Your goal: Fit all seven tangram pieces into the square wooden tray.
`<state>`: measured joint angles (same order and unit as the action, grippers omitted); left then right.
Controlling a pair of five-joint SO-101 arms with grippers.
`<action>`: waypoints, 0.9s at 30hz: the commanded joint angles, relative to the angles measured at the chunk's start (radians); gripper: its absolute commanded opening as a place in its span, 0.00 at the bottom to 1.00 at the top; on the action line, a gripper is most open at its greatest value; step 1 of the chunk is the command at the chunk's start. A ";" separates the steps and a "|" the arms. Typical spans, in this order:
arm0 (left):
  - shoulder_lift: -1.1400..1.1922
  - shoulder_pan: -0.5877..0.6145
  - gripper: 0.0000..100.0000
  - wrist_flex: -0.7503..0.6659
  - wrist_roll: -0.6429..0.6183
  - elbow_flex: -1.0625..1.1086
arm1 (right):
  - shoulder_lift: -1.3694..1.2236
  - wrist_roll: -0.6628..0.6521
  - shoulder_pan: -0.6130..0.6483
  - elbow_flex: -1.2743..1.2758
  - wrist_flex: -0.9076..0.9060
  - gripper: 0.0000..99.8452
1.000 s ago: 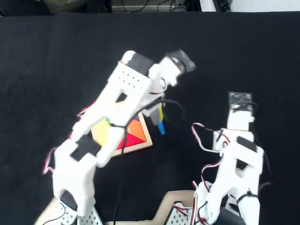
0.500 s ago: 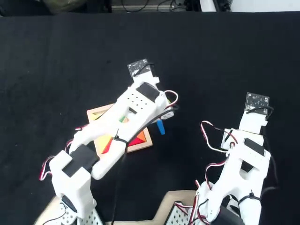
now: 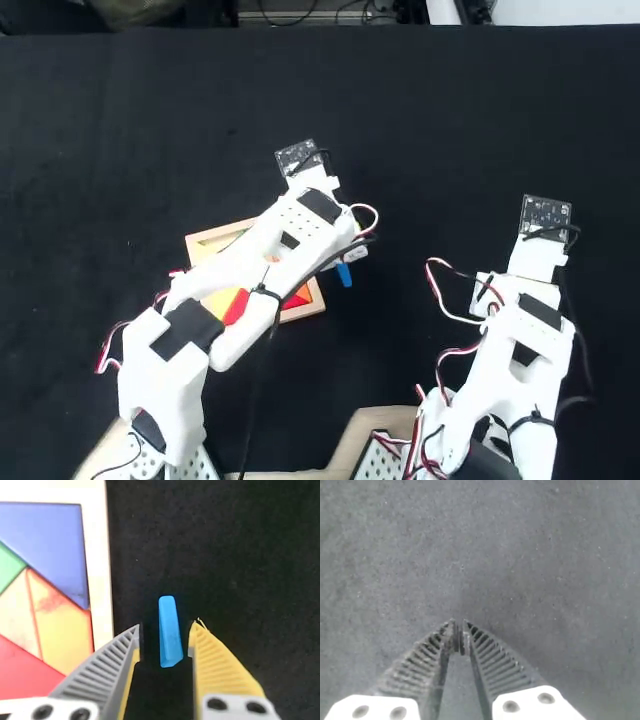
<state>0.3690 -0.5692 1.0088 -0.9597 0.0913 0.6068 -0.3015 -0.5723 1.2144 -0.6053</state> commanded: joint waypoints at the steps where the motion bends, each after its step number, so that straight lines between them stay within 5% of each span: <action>1: -0.011 -0.001 0.16 -0.041 -0.008 -0.008 | -0.008 0.005 0.015 -0.036 0.015 0.01; 27: -0.008 -0.059 0.13 -0.002 -0.012 -0.002 | -0.008 -0.021 0.017 -0.028 0.015 0.01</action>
<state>0.3690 -0.6168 0.9782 -0.9597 0.0913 0.6068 -0.3153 -0.5723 1.2144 -0.6053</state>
